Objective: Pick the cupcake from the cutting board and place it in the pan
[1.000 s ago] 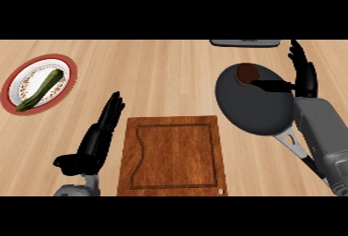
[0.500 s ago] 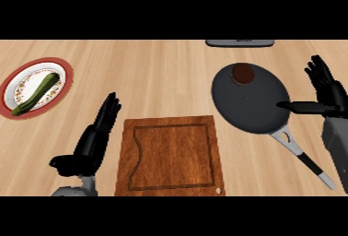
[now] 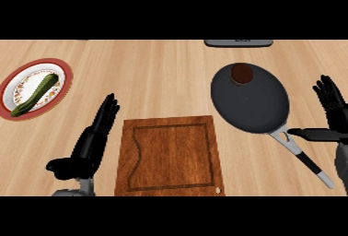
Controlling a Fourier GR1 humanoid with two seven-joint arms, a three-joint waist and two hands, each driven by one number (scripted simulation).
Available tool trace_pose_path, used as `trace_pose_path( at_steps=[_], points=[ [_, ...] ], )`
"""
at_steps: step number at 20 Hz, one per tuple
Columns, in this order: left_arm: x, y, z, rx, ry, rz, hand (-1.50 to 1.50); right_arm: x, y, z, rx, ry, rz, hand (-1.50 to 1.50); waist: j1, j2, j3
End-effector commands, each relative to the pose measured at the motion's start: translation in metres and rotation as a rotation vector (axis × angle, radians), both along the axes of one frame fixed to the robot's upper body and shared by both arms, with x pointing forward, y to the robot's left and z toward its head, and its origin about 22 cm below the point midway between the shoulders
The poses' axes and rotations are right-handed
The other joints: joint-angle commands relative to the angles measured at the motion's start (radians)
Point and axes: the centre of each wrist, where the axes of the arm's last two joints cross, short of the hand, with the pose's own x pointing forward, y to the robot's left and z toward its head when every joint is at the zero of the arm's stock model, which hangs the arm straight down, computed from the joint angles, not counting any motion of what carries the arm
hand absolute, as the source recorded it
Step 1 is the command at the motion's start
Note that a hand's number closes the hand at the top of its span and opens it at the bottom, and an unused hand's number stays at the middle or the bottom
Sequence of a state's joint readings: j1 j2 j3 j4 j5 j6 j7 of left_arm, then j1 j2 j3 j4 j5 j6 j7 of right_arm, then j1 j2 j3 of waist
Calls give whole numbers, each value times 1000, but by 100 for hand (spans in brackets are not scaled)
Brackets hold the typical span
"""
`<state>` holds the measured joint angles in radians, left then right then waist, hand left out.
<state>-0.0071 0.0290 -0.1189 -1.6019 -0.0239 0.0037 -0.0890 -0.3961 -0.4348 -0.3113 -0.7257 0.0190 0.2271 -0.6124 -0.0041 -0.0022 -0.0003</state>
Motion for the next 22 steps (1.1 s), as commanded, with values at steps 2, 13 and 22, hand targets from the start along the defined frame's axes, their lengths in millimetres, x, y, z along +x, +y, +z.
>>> trace_pose_path(
  at_steps=[2, 13, 22],
  points=[
    [1, 11, 0, -9, 3, 2, 0, -30, -1, 2, -30, 9, 15, -150, -2, 0, 0],
    [-2, 11, 0, -6, 4, -6, 0, -40, -22, -5, -92, 31, -28, -150, 7, 2, 0],
    [0, 6, -2, -18, 1, -2, 0, -27, -6, -1, -184, 0, -56, -150, 9, 3, 1]
  ],
)
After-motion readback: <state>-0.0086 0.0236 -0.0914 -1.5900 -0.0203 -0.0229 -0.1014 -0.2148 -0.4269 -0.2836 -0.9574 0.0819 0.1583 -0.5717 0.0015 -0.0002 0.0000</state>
